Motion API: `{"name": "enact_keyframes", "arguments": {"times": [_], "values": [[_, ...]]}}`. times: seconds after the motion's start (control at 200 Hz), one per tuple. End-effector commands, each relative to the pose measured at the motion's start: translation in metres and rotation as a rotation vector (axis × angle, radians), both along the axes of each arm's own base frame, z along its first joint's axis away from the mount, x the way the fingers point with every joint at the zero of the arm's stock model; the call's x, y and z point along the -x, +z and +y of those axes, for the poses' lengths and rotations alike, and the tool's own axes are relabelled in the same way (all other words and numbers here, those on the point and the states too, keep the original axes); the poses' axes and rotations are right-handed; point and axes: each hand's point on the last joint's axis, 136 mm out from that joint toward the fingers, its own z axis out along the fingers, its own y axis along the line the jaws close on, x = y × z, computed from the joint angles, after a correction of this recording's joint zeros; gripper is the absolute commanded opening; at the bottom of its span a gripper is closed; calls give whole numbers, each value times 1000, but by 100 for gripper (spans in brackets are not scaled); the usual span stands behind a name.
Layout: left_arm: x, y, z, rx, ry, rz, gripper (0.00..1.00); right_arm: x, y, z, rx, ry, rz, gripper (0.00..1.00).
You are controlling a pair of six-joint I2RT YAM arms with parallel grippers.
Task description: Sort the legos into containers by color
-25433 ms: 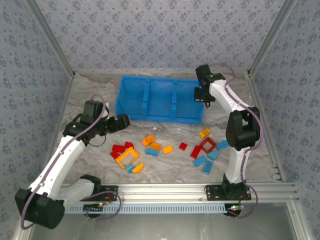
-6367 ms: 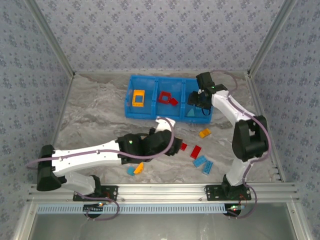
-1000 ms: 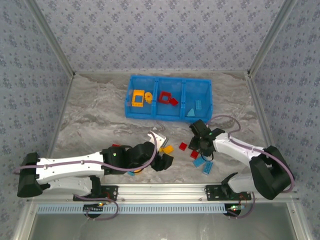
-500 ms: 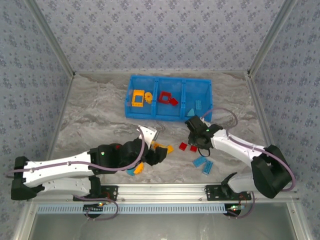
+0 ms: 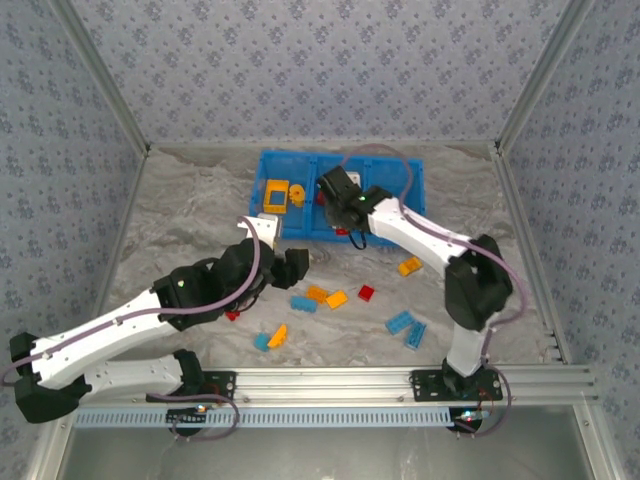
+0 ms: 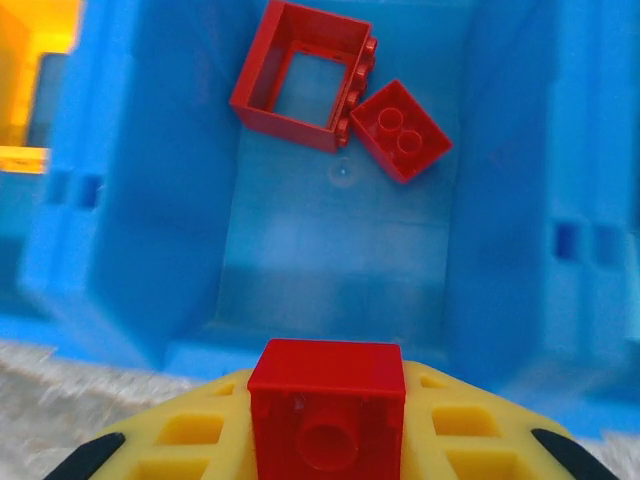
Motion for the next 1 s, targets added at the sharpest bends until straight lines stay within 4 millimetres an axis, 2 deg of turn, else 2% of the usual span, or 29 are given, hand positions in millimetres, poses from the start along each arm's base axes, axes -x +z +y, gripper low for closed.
{"name": "enact_keyframes", "arguments": {"times": [0.0,0.155,0.295,0.385,0.47,0.6,0.825,0.994], "values": [[0,10,-4,38,-17,13,71,-24,-10,11,4,64,18,26],[1,2,-7,29,-25,36,71,-47,-37,24,-59,63,89,26],[3,-5,-12,31,-39,53,71,-59,-51,24,-99,31,123,28],[3,-10,-15,30,-46,66,70,-62,-57,23,-121,17,143,34],[5,-12,-17,37,-53,75,70,-62,-55,21,-124,16,144,46],[5,-15,-17,31,-54,85,70,-60,-29,18,-117,26,95,56],[8,-25,-10,-4,-42,109,70,-50,45,4,-100,31,-44,56],[10,-25,2,-65,-32,121,70,-26,99,-11,-100,42,-150,56]]}}
